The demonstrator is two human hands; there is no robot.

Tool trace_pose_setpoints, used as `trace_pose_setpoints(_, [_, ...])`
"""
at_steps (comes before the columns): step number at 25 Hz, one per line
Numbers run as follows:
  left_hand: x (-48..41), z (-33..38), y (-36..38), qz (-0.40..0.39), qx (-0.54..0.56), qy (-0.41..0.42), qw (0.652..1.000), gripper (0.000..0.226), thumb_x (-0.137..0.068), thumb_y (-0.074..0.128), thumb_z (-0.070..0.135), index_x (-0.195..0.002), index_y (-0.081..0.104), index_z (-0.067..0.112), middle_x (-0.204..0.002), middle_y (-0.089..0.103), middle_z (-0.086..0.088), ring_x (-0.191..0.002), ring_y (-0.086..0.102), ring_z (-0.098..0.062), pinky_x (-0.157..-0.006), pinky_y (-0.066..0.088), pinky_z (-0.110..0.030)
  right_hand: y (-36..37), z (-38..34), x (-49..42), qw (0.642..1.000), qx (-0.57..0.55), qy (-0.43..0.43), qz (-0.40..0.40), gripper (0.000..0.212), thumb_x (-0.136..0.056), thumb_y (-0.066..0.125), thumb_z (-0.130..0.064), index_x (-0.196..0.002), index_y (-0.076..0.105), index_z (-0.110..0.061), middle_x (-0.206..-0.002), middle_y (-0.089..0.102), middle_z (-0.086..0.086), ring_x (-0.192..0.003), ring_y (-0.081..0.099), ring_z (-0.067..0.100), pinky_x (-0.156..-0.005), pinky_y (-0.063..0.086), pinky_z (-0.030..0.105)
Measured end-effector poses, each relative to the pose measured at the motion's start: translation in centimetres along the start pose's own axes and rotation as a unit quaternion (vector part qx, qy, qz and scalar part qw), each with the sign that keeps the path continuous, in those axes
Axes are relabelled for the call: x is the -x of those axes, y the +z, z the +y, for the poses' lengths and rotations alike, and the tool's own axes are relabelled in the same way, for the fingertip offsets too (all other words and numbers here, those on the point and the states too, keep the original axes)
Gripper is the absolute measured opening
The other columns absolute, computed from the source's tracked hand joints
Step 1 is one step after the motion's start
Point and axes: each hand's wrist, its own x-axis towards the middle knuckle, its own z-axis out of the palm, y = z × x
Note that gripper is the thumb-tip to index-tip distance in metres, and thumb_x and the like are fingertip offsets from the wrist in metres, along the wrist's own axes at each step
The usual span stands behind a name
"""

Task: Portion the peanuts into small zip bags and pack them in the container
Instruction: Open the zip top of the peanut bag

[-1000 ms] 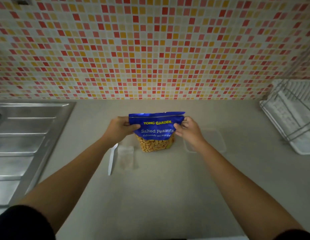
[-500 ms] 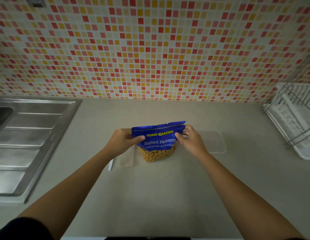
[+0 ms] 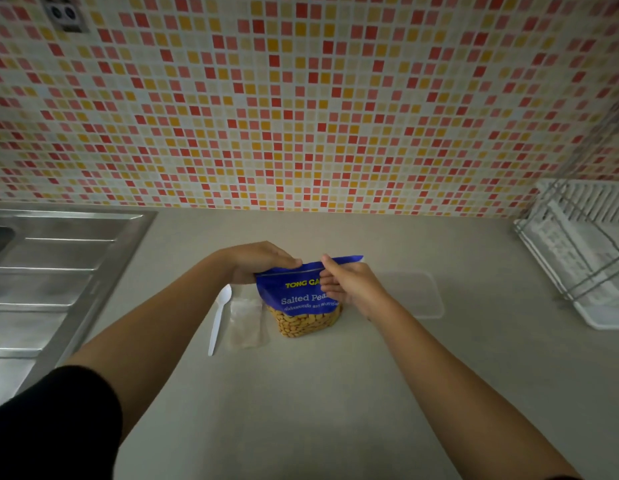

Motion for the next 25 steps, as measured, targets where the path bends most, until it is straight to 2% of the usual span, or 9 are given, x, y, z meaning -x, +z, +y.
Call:
trace_pose_setpoints(6, [-0.7, -0.1, -0.3, -0.052, 0.069, -0.030, 0.996, 0.041, -0.081, 0.061, 0.037, -0.109, 0.061, 0.008, -0.097, 0.072, -0.007, -0.084, 0.070, -0.017, -0.065, 0.057, -0.026, -0.6, -0.2, 0.0, 0.996, -0.064, 0.043, -0.040, 0.018, -0.087, 0.064, -0.029, -0.085, 0.067, -0.011, -0.080, 0.070, 0.002, -0.072, 0.067, 0.009, -0.059, 0.054, 0.017])
trace_pose_setpoints(12, [-1.7, 1.8, 0.5, -0.008, -0.039, -0.022, 0.999, 0.035, -0.085, 0.063, 0.036, -0.107, 0.065, 0.009, -0.097, 0.073, -0.008, -0.082, 0.070, -0.021, -0.066, 0.055, -0.028, -0.4, -0.3, 0.0, 0.991, -0.109, 0.045, -0.057, 0.009, -0.088, 0.062, -0.019, -0.087, 0.065, -0.011, -0.082, 0.067, 0.002, -0.076, 0.065, 0.009, -0.065, 0.055, 0.015])
trace_pose_setpoints(14, [-1.7, 2.2, 0.7, 0.010, -0.117, 0.018, 0.993, 0.027, -0.088, 0.061, 0.030, -0.104, 0.067, 0.009, -0.095, 0.073, -0.006, -0.081, 0.070, -0.018, -0.067, 0.055, -0.026, -0.3, -0.1, 0.0, 0.991, -0.118, 0.038, -0.059, 0.010, -0.089, 0.060, -0.018, -0.085, 0.064, -0.011, -0.079, 0.066, 0.002, -0.074, 0.063, 0.008, -0.063, 0.055, 0.013])
trace_pose_setpoints(18, [-1.7, 3.5, 1.0, 0.046, -0.317, 0.122, 0.940, 0.017, -0.090, 0.056, 0.017, -0.098, 0.068, 0.007, -0.095, 0.071, -0.004, -0.075, 0.063, -0.009, -0.070, 0.049, -0.017, 0.1, 0.0, 0.0, 0.992, -0.118, 0.040, -0.031, 0.011, -0.088, 0.062, -0.019, -0.080, 0.064, -0.012, -0.075, 0.066, 0.001, -0.070, 0.062, 0.008, -0.058, 0.053, 0.015])
trace_pose_setpoints(21, [-2.1, 3.5, 1.3, 0.111, -0.425, 0.179, 0.880, 0.020, -0.091, 0.055, 0.022, -0.099, 0.068, 0.010, -0.098, 0.070, -0.004, -0.077, 0.057, -0.007, -0.067, 0.043, -0.014, 0.6, -0.1, 0.0, 0.992, -0.109, 0.059, 0.008, 0.014, -0.085, 0.065, -0.023, -0.077, 0.064, -0.012, -0.070, 0.065, 0.000, -0.063, 0.061, 0.007, -0.052, 0.050, 0.015])
trace_pose_setpoints(23, [-2.2, 3.2, 1.2, 0.116, -0.438, 0.187, 0.872, 0.022, -0.093, 0.054, 0.025, -0.102, 0.068, 0.011, -0.101, 0.070, -0.003, -0.083, 0.058, -0.009, -0.069, 0.043, -0.015, 0.8, -0.6, 0.1, 0.992, -0.089, 0.080, 0.028, 0.017, -0.083, 0.065, -0.027, -0.078, 0.066, -0.011, -0.069, 0.067, 0.000, -0.061, 0.062, 0.008, -0.048, 0.050, 0.017])
trace_pose_setpoints(25, [-2.1, 3.0, 0.9, 0.107, -0.440, 0.178, 0.874, 0.023, -0.093, 0.052, 0.025, -0.103, 0.068, 0.011, -0.102, 0.070, -0.003, -0.083, 0.059, -0.009, -0.068, 0.043, -0.014, 0.8, -1.1, 0.2, 0.993, -0.061, 0.104, 0.010, 0.020, -0.084, 0.064, -0.029, -0.079, 0.067, -0.010, -0.070, 0.068, 0.001, -0.060, 0.063, 0.008, -0.046, 0.049, 0.016])
